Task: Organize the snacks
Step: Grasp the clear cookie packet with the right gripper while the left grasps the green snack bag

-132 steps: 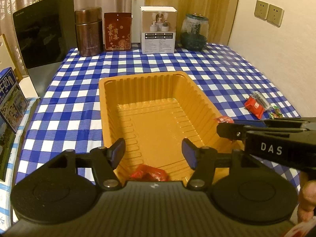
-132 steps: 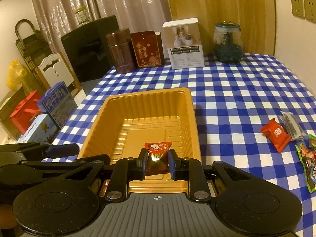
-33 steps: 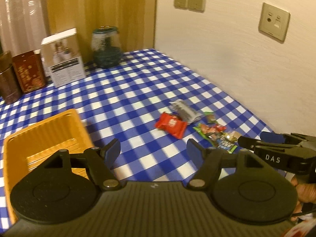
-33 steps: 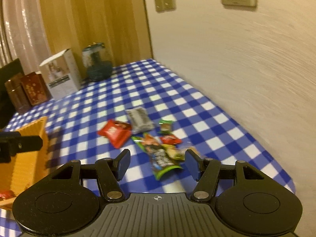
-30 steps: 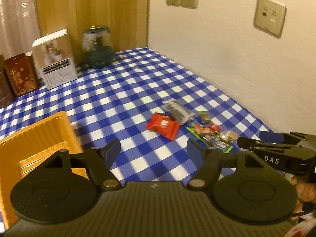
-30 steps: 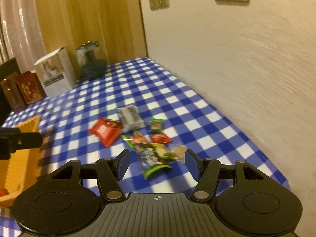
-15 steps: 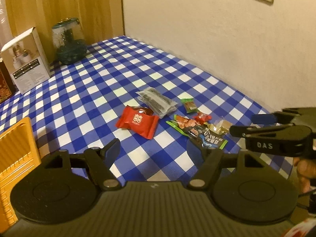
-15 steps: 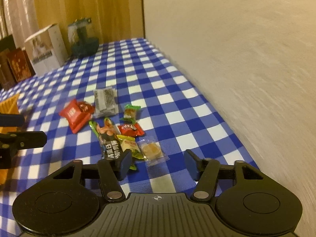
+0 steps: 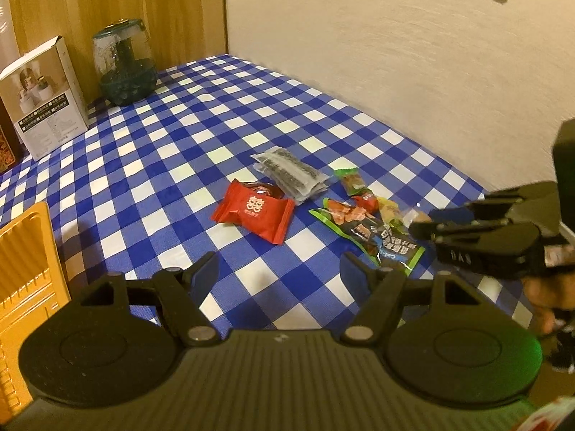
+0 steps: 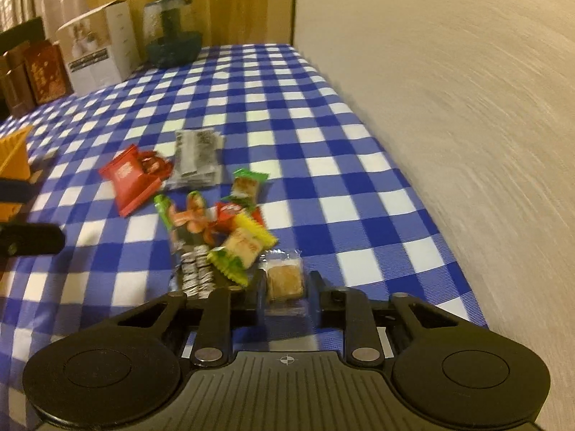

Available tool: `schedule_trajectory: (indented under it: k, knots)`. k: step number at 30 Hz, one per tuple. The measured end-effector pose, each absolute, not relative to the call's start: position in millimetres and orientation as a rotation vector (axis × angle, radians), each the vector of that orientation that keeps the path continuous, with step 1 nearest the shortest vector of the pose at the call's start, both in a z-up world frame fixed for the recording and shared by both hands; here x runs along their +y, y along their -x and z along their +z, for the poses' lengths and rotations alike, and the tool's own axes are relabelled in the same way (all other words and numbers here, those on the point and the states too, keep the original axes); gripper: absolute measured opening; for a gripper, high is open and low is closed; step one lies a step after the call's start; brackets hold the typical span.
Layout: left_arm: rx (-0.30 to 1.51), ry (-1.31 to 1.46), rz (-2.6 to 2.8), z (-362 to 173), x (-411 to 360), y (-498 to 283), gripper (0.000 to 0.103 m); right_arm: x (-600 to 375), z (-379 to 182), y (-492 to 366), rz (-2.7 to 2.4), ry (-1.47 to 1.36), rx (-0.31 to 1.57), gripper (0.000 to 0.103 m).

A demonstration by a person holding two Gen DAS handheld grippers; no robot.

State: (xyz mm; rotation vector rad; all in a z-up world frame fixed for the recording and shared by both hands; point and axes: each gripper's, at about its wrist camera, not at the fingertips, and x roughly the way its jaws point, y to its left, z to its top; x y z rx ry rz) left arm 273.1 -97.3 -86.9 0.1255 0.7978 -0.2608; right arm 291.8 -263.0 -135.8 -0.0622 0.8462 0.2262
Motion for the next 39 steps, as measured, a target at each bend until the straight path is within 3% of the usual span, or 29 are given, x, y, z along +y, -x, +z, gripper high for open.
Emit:
schedule_trajectory:
  k: [14, 22, 39]
  knots:
    - [0.826, -0.119, -0.361, -98.0, -114.9, -281.7, 0.069, -239.6, -121.3, -266.6, 0.287, -0.034, 0.854, 0.024]
    - [0.837, -0.127, -0.385, -119.6, -139.7, -304.0, 0.041, -279.1, -117.3, -273.8, 0.129, -0.147, 0.833, 0.024]
    - [0.839, -0.173, -0.390, -138.0, -152.2, -311.6, 0.028, -270.2, -134.3, -272.8, 0.163, -0.020, 0.872, 0.024]
